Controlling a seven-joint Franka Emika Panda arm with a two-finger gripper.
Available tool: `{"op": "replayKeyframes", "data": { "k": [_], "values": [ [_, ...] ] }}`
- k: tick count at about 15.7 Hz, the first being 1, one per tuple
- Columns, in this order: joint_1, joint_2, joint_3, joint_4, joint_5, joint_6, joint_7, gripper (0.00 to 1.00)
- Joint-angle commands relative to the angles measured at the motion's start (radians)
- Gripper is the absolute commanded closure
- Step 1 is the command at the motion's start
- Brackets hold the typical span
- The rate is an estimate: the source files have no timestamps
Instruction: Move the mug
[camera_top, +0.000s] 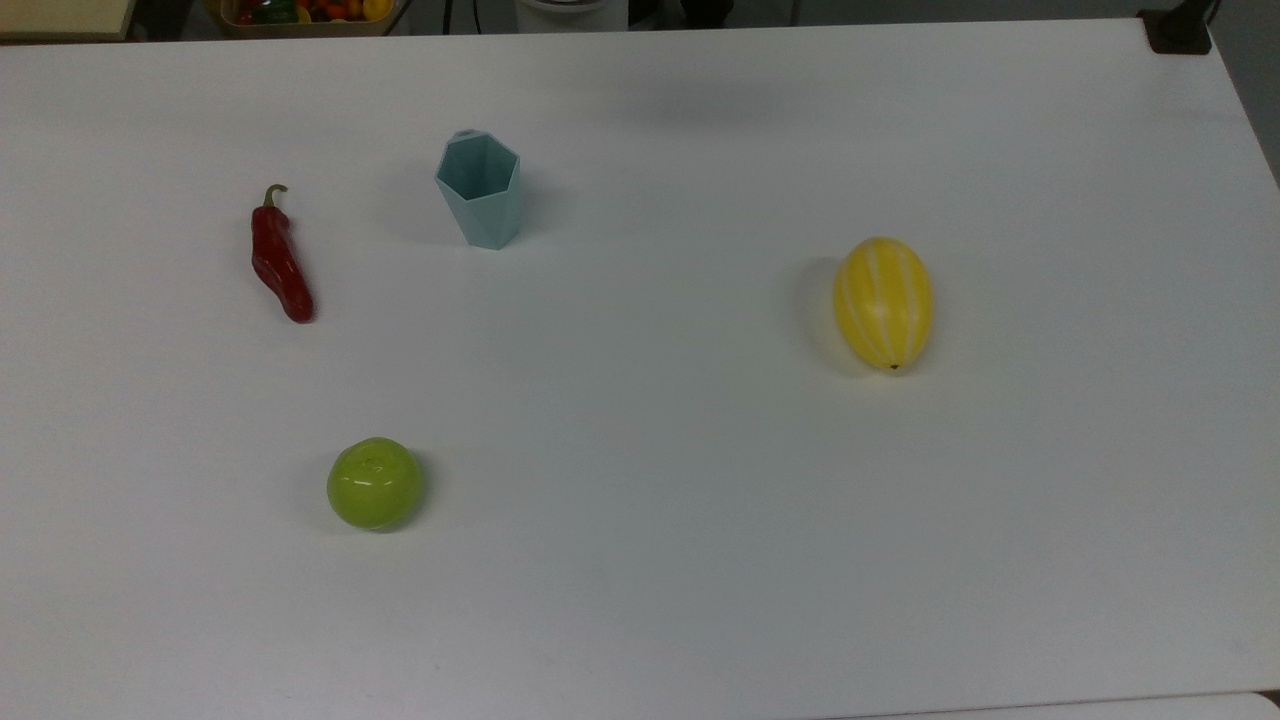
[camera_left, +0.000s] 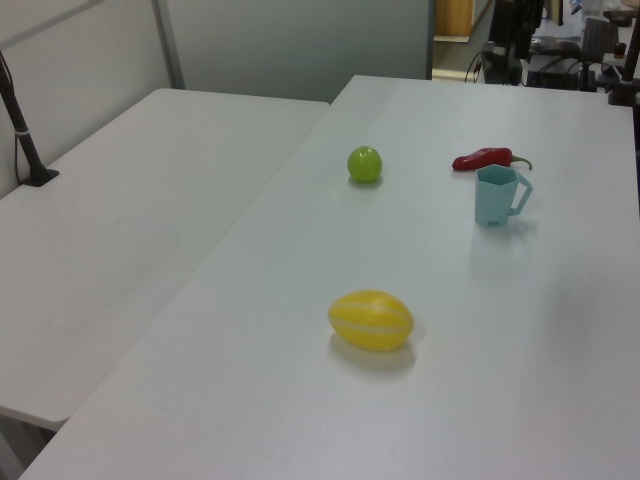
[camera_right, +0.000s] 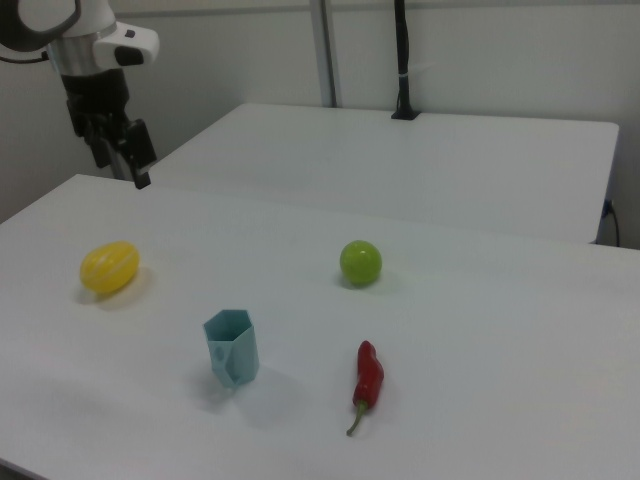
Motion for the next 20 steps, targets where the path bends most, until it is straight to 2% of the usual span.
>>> {"op": "replayKeyframes", "data": {
  "k": [1, 4, 7, 20],
  "values": [
    [0.011, 0.022, -0.037, 0.019, 0.005, 0.076, -0.142, 0.0],
    [0.032, 0.055, -0.07, 0.02, 0.002, 0.146, -0.267, 0.0],
    [0.088, 0.079, -0.142, 0.034, -0.034, 0.176, -0.38, 0.0],
    [0.082, 0.065, -0.144, 0.019, -0.034, 0.153, -0.374, 0.0]
  ]
}}
